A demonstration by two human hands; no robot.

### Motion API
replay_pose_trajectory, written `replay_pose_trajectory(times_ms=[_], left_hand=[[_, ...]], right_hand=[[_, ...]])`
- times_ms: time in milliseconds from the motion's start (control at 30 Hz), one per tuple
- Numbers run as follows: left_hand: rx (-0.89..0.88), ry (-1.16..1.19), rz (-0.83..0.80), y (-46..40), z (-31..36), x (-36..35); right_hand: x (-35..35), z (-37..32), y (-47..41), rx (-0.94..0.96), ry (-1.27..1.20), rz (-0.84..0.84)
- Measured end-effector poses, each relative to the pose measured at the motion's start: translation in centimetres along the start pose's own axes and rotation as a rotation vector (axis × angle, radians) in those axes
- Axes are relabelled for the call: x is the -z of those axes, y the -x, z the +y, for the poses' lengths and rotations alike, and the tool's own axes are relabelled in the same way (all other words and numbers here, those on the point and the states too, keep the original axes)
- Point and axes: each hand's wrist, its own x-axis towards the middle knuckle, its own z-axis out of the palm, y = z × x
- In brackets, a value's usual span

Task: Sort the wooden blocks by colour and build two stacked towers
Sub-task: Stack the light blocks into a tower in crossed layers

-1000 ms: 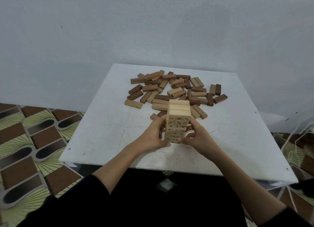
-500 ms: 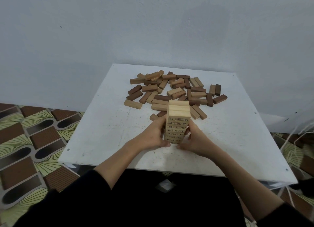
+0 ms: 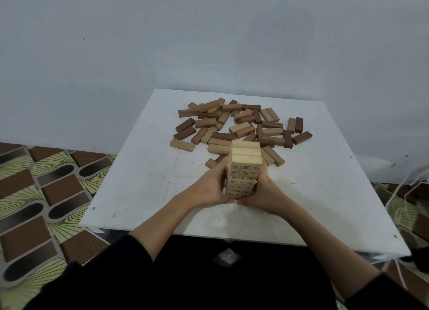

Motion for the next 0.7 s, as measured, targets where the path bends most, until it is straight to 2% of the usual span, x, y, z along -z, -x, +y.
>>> replay_pose_trajectory(times_ms=[700], left_hand=[[-0.057,0.015,0.035,-0.6,0.3,-2.4]], right_hand=[[0.9,2.0,1.2,0.007,-0.026,0.075]])
